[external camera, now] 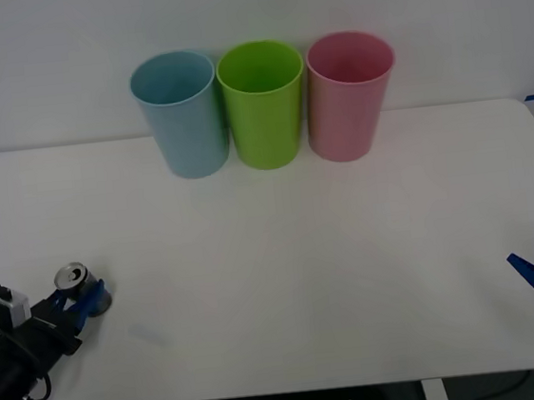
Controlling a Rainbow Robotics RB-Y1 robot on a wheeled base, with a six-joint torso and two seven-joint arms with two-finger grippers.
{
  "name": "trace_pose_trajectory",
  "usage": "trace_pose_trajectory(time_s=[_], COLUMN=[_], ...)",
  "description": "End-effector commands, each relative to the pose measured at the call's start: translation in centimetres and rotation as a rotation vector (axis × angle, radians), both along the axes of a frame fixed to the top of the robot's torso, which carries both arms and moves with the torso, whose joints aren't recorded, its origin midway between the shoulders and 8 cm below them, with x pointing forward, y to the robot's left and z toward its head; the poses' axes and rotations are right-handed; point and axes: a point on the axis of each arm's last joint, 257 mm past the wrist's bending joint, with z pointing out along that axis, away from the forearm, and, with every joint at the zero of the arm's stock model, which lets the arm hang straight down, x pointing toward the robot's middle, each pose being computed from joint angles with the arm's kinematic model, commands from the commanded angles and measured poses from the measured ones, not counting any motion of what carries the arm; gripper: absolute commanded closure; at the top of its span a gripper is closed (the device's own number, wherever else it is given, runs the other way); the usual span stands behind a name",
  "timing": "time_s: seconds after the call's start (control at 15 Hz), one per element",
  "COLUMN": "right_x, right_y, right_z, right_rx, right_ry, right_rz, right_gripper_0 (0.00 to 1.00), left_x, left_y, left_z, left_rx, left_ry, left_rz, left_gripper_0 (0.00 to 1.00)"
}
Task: Grasp the object on the table and drop it into the matching bin: aluminum can to the light blue bin, PET bottle to the pink bin.
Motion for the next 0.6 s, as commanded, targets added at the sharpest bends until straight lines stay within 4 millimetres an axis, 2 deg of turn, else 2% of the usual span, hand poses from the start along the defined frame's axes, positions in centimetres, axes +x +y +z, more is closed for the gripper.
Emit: trace_pose_trajectory(time_s=[0.07, 0.4, 0.6], right_x=[0.0, 0.0, 0.0], right_y=[0.0, 0.0, 0.0], right_z=[0.0, 0.0, 0.0], right_rx=[0.000, 0.000, 0.000], right_ry=[0.000, 0.000, 0.000], right_rz=[0.000, 0.000, 0.000], right_gripper_0=[0.00, 0.00, 0.00], left_x=[-0.1, 0.2, 0.7], left_y=[0.1, -0.1, -0.6], left_z=[0.0, 0.6, 2.4], left_rx=[-0.005, -0.016, -0.035], left_ry=[0.002, -0.014, -0.047], left_rz=[0.003, 0.003, -0.011], left_gripper_0=[1.00, 1.00, 1.00])
